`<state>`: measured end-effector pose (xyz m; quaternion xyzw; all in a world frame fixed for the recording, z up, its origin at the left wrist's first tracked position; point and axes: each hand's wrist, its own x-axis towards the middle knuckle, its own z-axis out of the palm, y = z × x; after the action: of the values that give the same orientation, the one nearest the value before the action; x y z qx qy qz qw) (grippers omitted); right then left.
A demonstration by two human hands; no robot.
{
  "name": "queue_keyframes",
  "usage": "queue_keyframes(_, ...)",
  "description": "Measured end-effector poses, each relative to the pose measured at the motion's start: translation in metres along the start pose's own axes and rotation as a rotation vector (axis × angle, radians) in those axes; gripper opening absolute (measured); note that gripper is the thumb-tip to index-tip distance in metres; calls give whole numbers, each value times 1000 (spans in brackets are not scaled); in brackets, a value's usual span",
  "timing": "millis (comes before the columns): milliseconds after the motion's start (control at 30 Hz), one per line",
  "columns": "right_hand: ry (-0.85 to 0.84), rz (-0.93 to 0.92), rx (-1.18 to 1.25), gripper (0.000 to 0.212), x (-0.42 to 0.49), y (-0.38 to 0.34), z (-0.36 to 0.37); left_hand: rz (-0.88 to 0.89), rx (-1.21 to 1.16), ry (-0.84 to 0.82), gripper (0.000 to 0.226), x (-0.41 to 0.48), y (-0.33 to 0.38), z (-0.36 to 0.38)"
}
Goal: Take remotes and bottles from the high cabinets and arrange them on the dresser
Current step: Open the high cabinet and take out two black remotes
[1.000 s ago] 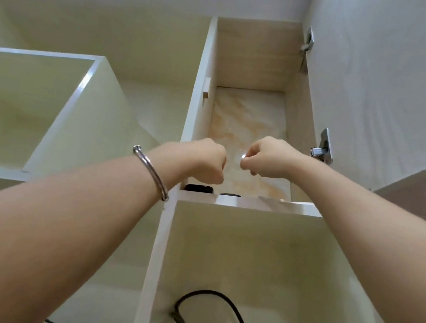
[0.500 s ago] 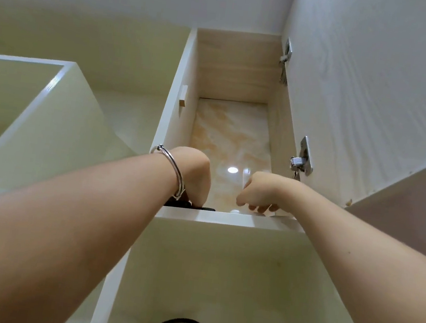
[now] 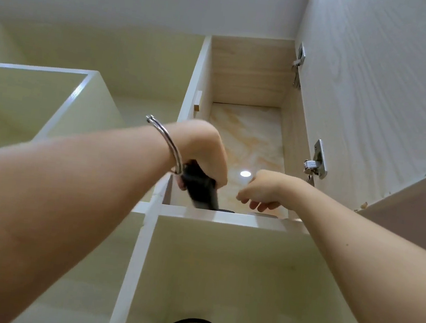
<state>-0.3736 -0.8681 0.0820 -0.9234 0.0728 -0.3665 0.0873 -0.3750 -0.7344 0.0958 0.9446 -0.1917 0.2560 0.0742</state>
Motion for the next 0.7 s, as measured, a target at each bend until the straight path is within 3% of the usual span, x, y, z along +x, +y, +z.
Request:
queue_keyframes(167,-61,-37,-19,23,9,-30,12,92,-248,238,25,-31,-33,-24)
queue_keyframes(267,-247,-41,-96,39,5,-50,22,89,-365,280,25,-41,-54,-18)
queue_keyframes(367,-391,-64,-274,41,3,-65,29,115,-446,282,25,-43,-68,-7)
queue_keyframes(500,-265,-20,-446,39,7,-72,34,130,-504,307,25,-46,-74,2)
queue_keyframes(600,-233,-9,-463,34,7,-72,33,132,-403,307,28,-44,-70,8)
queue_keyframes(700,-216,-17,-489,12,11,-72,33,121,-293,286,33,-41,-65,12)
